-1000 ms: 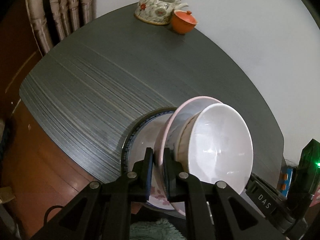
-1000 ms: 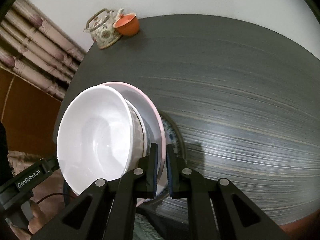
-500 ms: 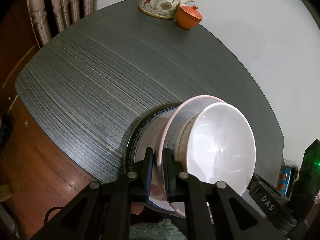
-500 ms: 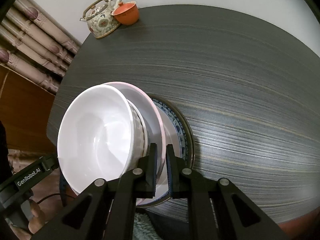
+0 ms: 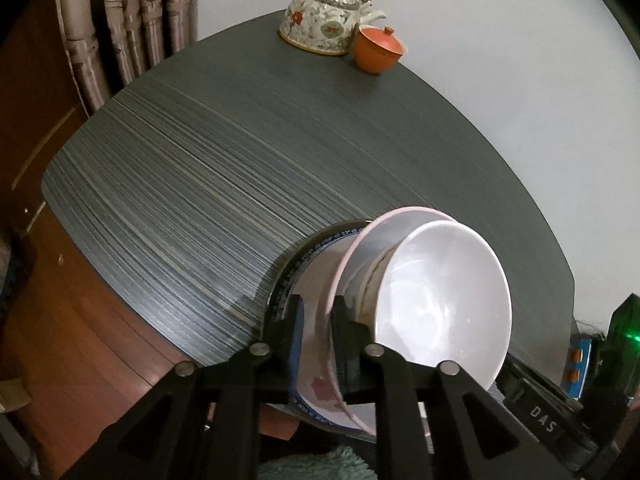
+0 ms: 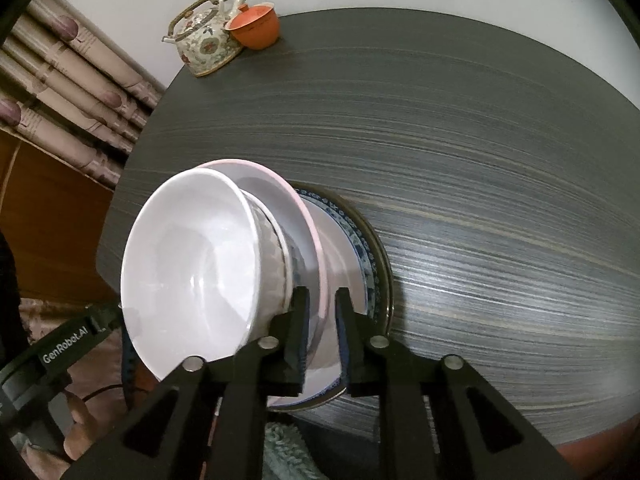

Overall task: Organize plates and bowls
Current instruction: 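Lower the bowl stack onto the plates and open the right gripper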

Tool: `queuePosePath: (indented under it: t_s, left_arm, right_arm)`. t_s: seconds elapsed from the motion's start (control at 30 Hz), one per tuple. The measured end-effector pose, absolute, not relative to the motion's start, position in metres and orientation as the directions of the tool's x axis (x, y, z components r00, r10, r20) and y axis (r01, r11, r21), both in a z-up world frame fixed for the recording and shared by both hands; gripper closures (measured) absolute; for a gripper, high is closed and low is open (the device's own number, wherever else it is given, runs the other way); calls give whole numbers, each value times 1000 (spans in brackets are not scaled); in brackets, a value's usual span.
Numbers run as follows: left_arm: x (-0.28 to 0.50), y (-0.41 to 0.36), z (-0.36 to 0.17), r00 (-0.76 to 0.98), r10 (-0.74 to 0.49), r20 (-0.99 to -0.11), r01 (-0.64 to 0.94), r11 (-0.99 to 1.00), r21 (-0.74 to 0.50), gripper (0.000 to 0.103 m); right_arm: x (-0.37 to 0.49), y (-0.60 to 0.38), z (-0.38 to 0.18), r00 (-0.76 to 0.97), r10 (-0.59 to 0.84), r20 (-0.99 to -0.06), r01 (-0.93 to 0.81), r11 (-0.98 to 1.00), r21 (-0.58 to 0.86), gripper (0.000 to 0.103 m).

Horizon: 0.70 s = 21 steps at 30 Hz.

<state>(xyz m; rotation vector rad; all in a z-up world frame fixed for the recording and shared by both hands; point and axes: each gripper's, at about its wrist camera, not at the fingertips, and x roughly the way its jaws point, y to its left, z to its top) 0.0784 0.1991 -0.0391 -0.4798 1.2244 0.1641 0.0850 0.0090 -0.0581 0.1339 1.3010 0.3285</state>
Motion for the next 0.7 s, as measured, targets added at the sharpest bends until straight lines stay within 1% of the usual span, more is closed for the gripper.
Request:
queuePosePath:
  t_s: [0.07, 0.13, 0.2, 0.23, 0.3, 0.33, 0.47, 0.57, 0.6, 0.63, 0.7]
  left_arm:
    - [75, 198, -35, 354, -120, -927, -367, 894, -256, 85]
    - [71, 196, -30, 365, -102, -926, -361, 901, -241, 84]
    - [68, 196, -25, 376, -91, -922, -363, 901, -237, 83]
    - [64, 197, -21, 388, -77, -918, -367, 901, -231, 81]
    - [58, 196, -13, 409, -42, -912, -371, 905, -208, 72]
    - [53, 196, -8, 422, -12, -906, -374, 909, -186, 70]
    - [39, 190, 6, 460, 75, -885, -380, 917, -119, 68]
    - [27, 179, 15, 485, 125, -865, -359, 931, -67, 56]
    - [25, 174, 16, 492, 135, -860, -351, 935, -54, 55]
    - [21, 168, 19, 503, 142, -853, -341, 939, -44, 54]
    - [16, 161, 21, 512, 146, -846, -336, 941, -42, 53]
  right_arm:
    - [83, 5, -56, 238, 306, -922, -159, 948, 274, 79]
    - [81, 0, -55, 245, 305, -920, -156, 949, 274, 67]
    - [78, -6, -53, 256, 310, -916, -157, 948, 277, 60]
    - [77, -8, -52, 262, 311, -914, -161, 948, 276, 59]
    - [72, -14, -49, 278, 314, -908, -165, 947, 276, 53]
    - [71, -16, -47, 285, 318, -904, -168, 945, 280, 50]
    - [59, -25, -42, 320, 318, -892, -176, 946, 274, 42]
    - [51, -28, -40, 342, 320, -883, -183, 945, 272, 39]
    - [49, -29, -40, 347, 321, -881, -189, 944, 269, 38]
    - [46, -28, -39, 355, 322, -878, -195, 944, 267, 33]
    - [39, -28, -39, 373, 327, -868, -215, 941, 262, 28]
